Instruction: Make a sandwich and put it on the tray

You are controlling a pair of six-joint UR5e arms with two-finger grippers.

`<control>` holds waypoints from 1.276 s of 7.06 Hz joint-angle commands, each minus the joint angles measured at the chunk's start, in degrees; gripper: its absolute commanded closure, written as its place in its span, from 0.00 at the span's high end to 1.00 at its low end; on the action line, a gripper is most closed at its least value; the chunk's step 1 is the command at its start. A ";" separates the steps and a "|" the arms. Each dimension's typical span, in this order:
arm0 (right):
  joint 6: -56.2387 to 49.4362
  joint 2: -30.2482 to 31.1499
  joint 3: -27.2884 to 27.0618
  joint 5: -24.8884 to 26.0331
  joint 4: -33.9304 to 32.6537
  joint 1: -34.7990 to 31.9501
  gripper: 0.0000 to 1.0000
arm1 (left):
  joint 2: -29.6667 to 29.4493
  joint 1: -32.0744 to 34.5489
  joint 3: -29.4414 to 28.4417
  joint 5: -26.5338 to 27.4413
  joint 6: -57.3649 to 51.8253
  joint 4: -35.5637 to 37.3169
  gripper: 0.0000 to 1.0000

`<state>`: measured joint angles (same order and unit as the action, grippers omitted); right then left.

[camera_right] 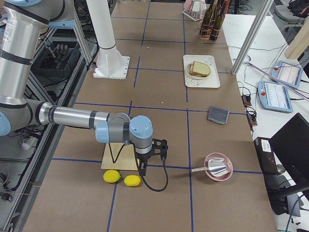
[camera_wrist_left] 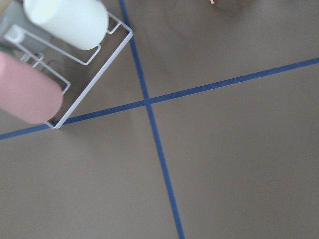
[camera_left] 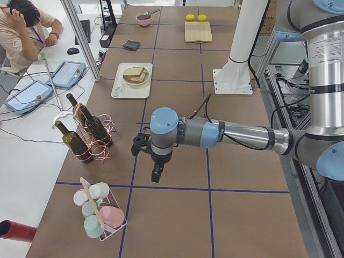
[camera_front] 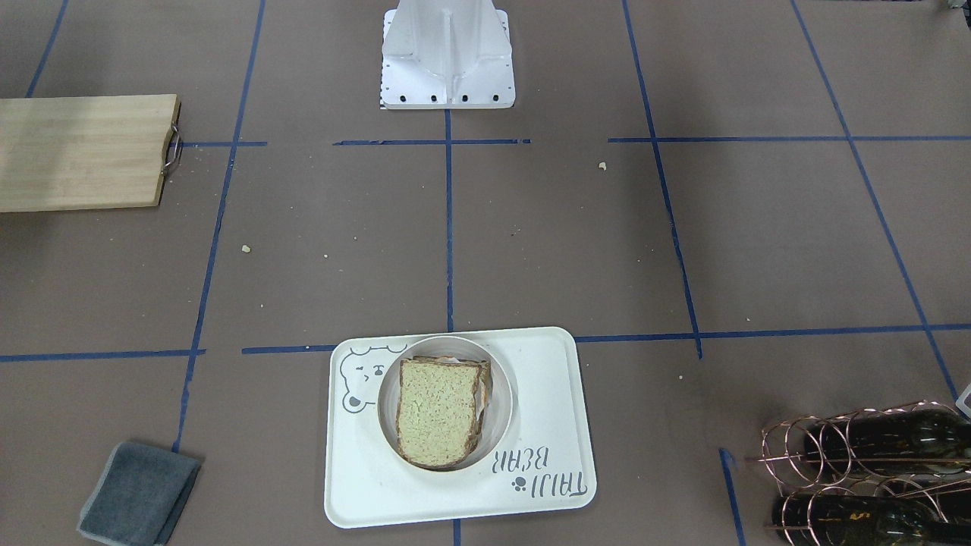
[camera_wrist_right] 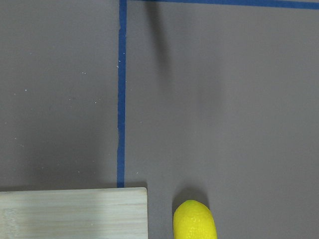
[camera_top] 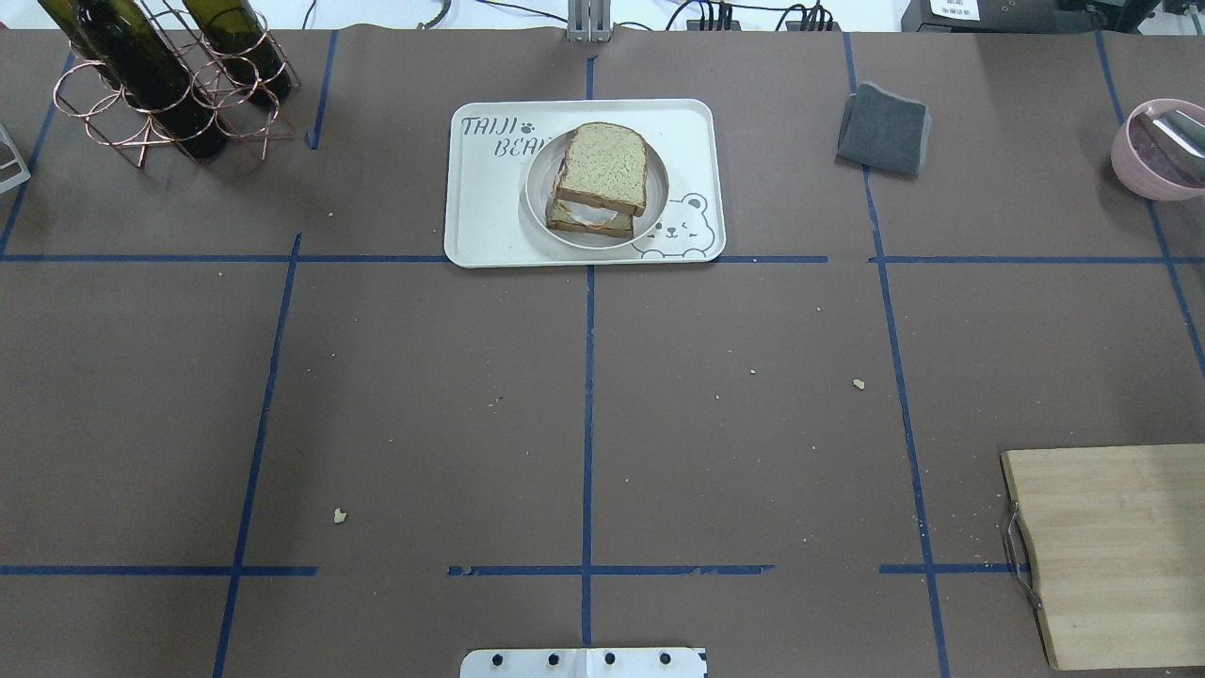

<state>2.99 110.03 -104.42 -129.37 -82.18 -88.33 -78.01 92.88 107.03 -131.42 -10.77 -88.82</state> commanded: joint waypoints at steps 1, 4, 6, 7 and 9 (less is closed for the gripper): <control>0.00 0.01 0.10 -0.01 0.00 0.00 1.00 | 2.25 1.08 -1.55 0.37 -3.30 0.75 1.00; -0.08 0.18 0.10 -0.01 -0.09 0.00 1.00 | 1.46 0.90 -4.02 -0.15 -3.56 0.22 1.00; 0.00 0.19 0.18 -0.01 -0.09 0.00 1.00 | 0.40 0.90 -3.58 0.20 -3.56 0.05 1.00; 0.09 0.27 0.19 0.08 -0.09 0.00 1.00 | 0.40 0.90 -3.49 0.20 -3.56 0.05 1.00; 0.09 0.27 0.36 0.08 0.00 0.00 1.00 | 0.14 0.90 -3.76 0.28 -3.38 0.05 1.00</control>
